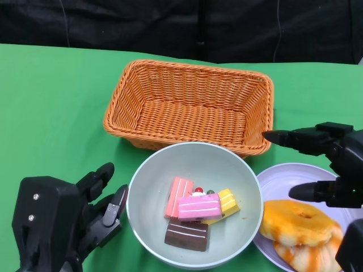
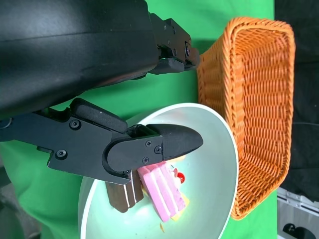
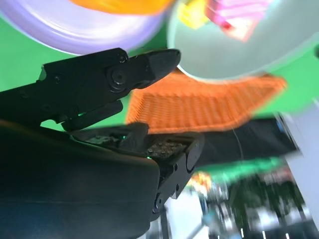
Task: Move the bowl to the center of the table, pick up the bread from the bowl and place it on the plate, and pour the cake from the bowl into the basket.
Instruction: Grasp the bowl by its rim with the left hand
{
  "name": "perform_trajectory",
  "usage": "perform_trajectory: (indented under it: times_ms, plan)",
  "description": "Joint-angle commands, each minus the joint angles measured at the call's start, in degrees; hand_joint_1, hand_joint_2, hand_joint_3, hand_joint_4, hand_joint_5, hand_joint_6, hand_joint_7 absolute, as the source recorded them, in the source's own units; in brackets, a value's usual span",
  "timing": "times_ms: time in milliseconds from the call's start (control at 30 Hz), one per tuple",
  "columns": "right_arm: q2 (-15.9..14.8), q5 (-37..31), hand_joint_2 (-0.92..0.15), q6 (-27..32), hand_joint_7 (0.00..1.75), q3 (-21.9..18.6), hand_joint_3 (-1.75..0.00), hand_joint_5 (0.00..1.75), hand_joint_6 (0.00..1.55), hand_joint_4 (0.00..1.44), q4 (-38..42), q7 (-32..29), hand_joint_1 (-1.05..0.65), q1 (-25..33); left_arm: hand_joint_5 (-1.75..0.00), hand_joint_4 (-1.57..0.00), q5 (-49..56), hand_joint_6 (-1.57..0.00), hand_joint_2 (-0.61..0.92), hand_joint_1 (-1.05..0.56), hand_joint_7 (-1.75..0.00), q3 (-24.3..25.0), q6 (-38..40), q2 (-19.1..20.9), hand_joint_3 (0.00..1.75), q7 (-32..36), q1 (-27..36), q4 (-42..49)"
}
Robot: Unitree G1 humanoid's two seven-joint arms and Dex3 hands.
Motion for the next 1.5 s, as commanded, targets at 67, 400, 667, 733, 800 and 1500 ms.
perform_trajectory:
  times_ms: [67, 400, 667, 733, 800, 1500]
  plan:
    - [4.1, 2.0, -0.92, -4.8, 0.17, -2.0, -0.05, 0.55, 0.68, 0.68, -0.3, -6.3, -0.23, 3.5, -0.35, -0.1, 4.7, -0.25, 0.92, -0.59, -0.02, -1.4, -4.7, 2.1, 0.55, 1.1, 1.6, -2.5]
    - [12.2, 9.1, -0.52, -20.0, 0.79, -3.8, -1.03, 1.27, 0.77, 0.71, 7.0, -15.1, 0.08, 7.6, -0.56, -0.09, 18.7, -0.29, 0.92, -0.64, -0.02, -2.4, -27.0, 12.4, 0.53, -0.7, 5.0, -1.5]
    - [12.8, 9.1, -0.49, -21.6, 0.91, -4.5, -1.1, 1.29, 0.72, 0.71, 8.0, -14.7, 0.08, 7.4, -0.61, -0.07, 19.4, -0.29, 0.92, -0.64, -0.02, -2.0, -29.3, 12.3, 0.53, -1.0, 5.2, -0.6]
    - [12.9, 9.1, -0.49, -21.7, 0.91, -4.5, -1.11, 1.29, 0.72, 0.71, 8.1, -14.6, 0.08, 7.4, -0.61, -0.06, 19.5, -0.29, 0.92, -0.64, -0.02, -1.9, -29.4, 12.2, 0.53, -1.1, 5.2, -0.5]
    - [12.9, 9.1, -0.49, -21.7, 0.92, -4.6, -1.11, 1.29, 0.71, 0.71, 8.1, -14.5, 0.08, 7.4, -0.62, -0.06, 19.5, -0.29, 0.92, -0.64, -0.02, -1.9, -29.5, 12.2, 0.53, -1.2, 5.3, -0.5]
    - [18.1, 25.0, -0.45, -26.1, 1.71, -5.9, -1.41, 1.75, 0.59, 0.79, 4.8, -11.2, -0.03, 17.8, -0.85, -0.35, 48.8, -0.7, 0.39, -0.35, -0.06, 0.0, -76.2, 32.9, 0.58, 9.4, -1.0, 10.9]
